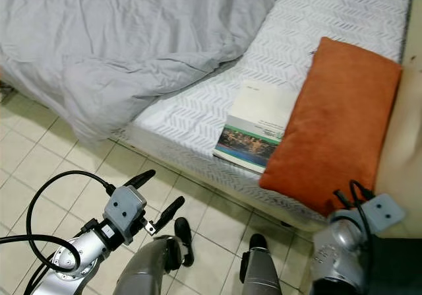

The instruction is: Clean up the room

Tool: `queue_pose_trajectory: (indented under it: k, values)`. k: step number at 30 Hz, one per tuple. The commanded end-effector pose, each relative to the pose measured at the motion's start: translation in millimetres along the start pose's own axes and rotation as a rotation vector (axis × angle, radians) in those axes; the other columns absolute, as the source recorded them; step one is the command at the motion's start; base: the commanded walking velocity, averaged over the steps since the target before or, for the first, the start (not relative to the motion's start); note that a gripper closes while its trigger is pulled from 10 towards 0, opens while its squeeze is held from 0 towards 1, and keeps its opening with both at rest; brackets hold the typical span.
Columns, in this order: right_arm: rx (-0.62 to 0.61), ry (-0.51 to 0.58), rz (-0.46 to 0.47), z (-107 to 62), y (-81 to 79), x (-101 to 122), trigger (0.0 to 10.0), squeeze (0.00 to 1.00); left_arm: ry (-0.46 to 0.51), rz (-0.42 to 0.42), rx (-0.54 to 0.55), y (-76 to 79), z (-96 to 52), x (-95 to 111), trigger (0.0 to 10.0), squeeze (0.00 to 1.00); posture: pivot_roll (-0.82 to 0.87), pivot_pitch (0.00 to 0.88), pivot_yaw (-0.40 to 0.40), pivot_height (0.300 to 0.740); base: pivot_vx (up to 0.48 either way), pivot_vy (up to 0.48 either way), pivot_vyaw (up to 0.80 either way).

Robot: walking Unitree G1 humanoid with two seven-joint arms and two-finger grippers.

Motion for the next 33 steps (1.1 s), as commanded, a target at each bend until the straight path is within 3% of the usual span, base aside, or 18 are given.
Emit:
queue_pose_trajectory:
  k: [1,4,9,10,11,12,16,20,24,33]
  values:
    - [-0.073,-0.096,0.026,-3.2,19.1,-24.4,0.0,0.0,-0.043,-0.009,-0.002,3.3,-4.9,-12.6,10.0,0.0,-0.07,0.434,0.053,0.74,0.0,0.0,0.0]
    - [0.014,-0.108,0.077,-9.2,-12.5,-23.7,0.0,0.0,-0.036,-0.004,-0.001,3.9,-4.7,-12.1,10.0,0.0,-0.06,0.432,0.052,0.74,0.0,0.0,0.0]
    - [0.145,-0.128,0.126,-10.4,-45.7,-13.9,0.0,0.0,-0.032,0.001,0.01,2.4,-5.5,-12.1,10.0,0.0,-0.06,0.43,0.045,0.74,0.0,0.0,0.0]
    - [0.19,-0.122,0.121,-13.2,-53.6,-11.4,10.0,0.0,-0.032,0.001,0.011,2.5,-5.9,-12.3,10.0,0.0,-0.06,0.429,0.043,0.74,0.0,0.0,0.0]
    - [0.219,-0.117,0.117,-15.3,-58.7,-9.8,10.0,0.0,-0.032,0.001,0.011,2.5,-6.1,-12.4,10.0,0.0,-0.06,0.429,0.043,0.74,0.0,0.0,0.0]
    - [0.252,-0.101,0.107,-18.1,-63.4,-6.8,10.0,1.0,-0.025,-0.011,0.012,3.1,-6.1,-11.5,10.0,0.0,-0.06,0.428,0.04,0.74,0.0,0.0,0.0]
    - [0.313,-0.058,0.07,-23.3,-71.4,-0.1,10.0,1.0,0.0,-0.049,0.003,6.1,-5.2,-8.8,10.0,0.0,-0.06,0.429,0.038,0.74,0.0,0.0,0.0]
    - [0.37,-0.003,0.018,-27.2,-78.2,9.6,10.0,1.0,0.068,-0.109,-0.054,19.0,6.0,-4.0,10.0,0.0,-0.06,0.434,0.03,0.74,0.0,0.0,0.0]
    - [0.376,0.052,-0.015,-28.0,-76.0,21.9,10.0,1.0,0.087,-0.13,-0.063,20.5,18.0,-4.9,10.0,0.0,-0.08,0.432,0.027,0.74,0.0,0.0,0.0]
    - [0.341,0.177,-0.098,-27.3,-64.4,43.9,10.0,1.0,0.102,-0.11,-0.056,14.6,20.2,-2.5,10.0,0.0,-0.08,0.43,0.033,0.74,0.0,0.0,0.0]
Point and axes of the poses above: a point about 5 cm out from each wrist's last joint towards the gripper, its own z axis pointing out of the wrist towards the gripper, its own x axis along the axis of the wrist's last joint, y = z × x, the point moved 4 cm from there along z, pointing out of the wrist towards the gripper, and after that the axes turned 12 degrees about -z, right-handed, at the moved point
